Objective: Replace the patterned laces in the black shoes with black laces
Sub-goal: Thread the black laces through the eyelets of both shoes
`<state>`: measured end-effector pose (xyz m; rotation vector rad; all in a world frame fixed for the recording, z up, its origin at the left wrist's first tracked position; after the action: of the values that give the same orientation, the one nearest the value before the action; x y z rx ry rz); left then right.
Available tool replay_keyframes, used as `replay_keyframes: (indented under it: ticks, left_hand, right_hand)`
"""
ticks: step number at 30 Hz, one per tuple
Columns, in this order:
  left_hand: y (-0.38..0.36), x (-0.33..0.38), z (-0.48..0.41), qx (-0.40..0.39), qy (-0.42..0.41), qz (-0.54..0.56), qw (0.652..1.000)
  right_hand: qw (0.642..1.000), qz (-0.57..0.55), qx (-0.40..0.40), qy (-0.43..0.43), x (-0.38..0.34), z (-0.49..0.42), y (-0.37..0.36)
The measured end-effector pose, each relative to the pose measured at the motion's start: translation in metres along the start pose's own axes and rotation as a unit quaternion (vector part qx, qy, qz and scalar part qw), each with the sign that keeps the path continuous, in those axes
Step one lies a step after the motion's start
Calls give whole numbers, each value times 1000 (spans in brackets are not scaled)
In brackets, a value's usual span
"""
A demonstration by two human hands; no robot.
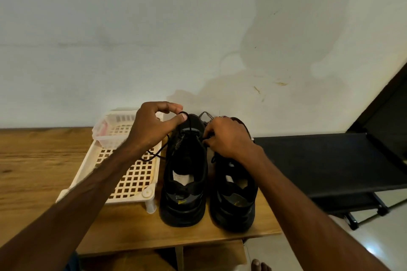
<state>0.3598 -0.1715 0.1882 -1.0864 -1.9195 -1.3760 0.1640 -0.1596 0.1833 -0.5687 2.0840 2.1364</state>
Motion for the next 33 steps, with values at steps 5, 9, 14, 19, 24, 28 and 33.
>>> replay_keyframes:
  ticks: [5, 9, 14, 19, 24, 28, 33]
  left_hand:
    - [-5, -2, -2, -16, -20, -41, 999]
    - [-5, -4, -2, -65, -31, -143, 987]
    - [-5, -10, -2, -113, -24, -162, 980]
    - [-11, 0, 0, -91, -50, -137, 985]
    - [-18, 7, 0, -66, -88, -131, 985]
    - [-22, 4, 1, -84, -93, -141, 982]
    - [-22, 1, 3, -109, -56, -163, 979]
  right_hand:
    - [985, -168, 39, 27, 8, -4, 15]
    - [913, -392, 107, 32, 14, 7, 43]
    - [810, -571, 132, -31, 22, 13, 44]
    - [976, -206, 75, -3, 8, 6, 16]
    - [996, -84, -30, -16, 1, -2, -6]
    - [994, -104, -21, -13, -2, -4, -4]
    - [986, -160, -5, -40, 0, -6, -1]
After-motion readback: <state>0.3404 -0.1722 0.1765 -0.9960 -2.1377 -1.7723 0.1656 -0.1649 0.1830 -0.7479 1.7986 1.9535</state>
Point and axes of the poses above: each hand's wrist, its own z-axis away from the middle knuckle, its own y-axis out of the back of the hand, x = y × z, the point moved 4 cm from there along -z, towards the middle knuckle, and after that the axes turned 5 degrees about -z, right-handed, at the moved point
